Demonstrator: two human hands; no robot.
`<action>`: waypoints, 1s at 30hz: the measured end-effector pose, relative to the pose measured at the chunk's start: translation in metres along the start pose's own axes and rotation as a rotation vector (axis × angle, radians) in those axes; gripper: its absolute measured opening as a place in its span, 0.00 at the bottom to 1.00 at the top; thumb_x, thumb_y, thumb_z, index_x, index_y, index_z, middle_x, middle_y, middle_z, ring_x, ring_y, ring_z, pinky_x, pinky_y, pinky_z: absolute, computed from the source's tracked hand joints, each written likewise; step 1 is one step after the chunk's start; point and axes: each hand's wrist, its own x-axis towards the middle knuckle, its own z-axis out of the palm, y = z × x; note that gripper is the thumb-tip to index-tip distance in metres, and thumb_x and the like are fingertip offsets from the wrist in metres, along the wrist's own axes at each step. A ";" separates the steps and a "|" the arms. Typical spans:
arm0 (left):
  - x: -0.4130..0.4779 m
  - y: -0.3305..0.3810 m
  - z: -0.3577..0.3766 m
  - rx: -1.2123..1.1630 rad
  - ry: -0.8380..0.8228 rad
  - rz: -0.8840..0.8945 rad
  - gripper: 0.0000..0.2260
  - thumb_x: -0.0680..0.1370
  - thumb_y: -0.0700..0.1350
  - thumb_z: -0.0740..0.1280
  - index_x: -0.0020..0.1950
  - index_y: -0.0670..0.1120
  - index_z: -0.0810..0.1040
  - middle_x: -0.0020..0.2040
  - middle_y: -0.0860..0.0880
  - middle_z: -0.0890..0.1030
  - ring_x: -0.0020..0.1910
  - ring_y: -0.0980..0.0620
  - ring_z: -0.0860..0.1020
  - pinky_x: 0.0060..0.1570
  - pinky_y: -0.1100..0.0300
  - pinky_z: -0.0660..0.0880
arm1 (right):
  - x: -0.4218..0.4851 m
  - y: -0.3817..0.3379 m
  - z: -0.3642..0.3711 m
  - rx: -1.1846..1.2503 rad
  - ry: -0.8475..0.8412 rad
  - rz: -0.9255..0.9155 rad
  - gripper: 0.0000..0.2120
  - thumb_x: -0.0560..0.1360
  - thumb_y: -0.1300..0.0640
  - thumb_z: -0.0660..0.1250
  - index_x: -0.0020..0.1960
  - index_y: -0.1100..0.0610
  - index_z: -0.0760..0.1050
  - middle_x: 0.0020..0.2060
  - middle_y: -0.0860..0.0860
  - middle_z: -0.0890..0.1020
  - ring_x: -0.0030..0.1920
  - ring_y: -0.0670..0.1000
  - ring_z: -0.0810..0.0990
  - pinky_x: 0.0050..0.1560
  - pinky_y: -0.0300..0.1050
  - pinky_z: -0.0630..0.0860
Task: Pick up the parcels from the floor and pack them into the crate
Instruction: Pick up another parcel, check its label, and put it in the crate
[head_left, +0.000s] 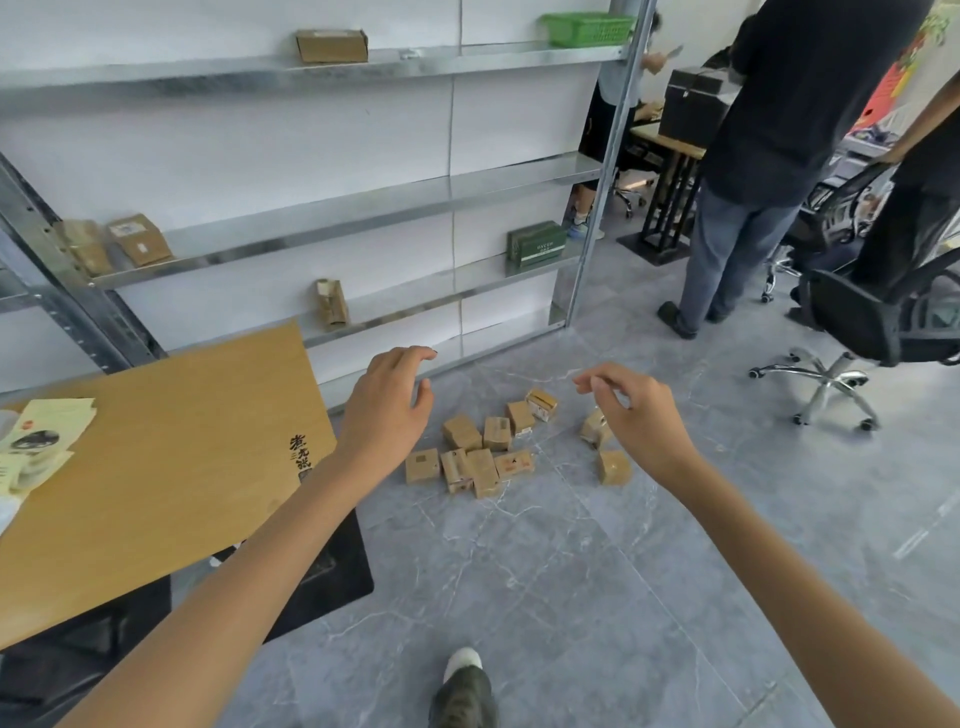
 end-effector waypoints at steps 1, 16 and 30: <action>0.011 -0.004 0.006 -0.004 -0.004 0.000 0.15 0.80 0.42 0.59 0.67 0.46 0.71 0.64 0.49 0.74 0.66 0.51 0.69 0.59 0.56 0.69 | 0.012 0.003 0.004 0.000 -0.003 -0.003 0.10 0.80 0.61 0.59 0.53 0.58 0.79 0.47 0.47 0.83 0.48 0.43 0.79 0.46 0.21 0.69; 0.211 -0.083 0.094 -0.079 -0.092 0.018 0.13 0.80 0.42 0.59 0.64 0.46 0.73 0.61 0.49 0.76 0.62 0.52 0.72 0.57 0.61 0.69 | 0.214 0.056 0.067 -0.044 -0.111 0.121 0.11 0.80 0.61 0.58 0.54 0.59 0.79 0.47 0.50 0.84 0.49 0.45 0.79 0.46 0.20 0.68; 0.321 -0.121 0.223 -0.105 -0.286 -0.122 0.12 0.80 0.42 0.59 0.63 0.46 0.74 0.61 0.49 0.77 0.61 0.51 0.73 0.58 0.58 0.71 | 0.342 0.178 0.116 -0.033 -0.306 0.303 0.10 0.79 0.60 0.59 0.47 0.50 0.78 0.41 0.43 0.81 0.45 0.41 0.77 0.48 0.35 0.69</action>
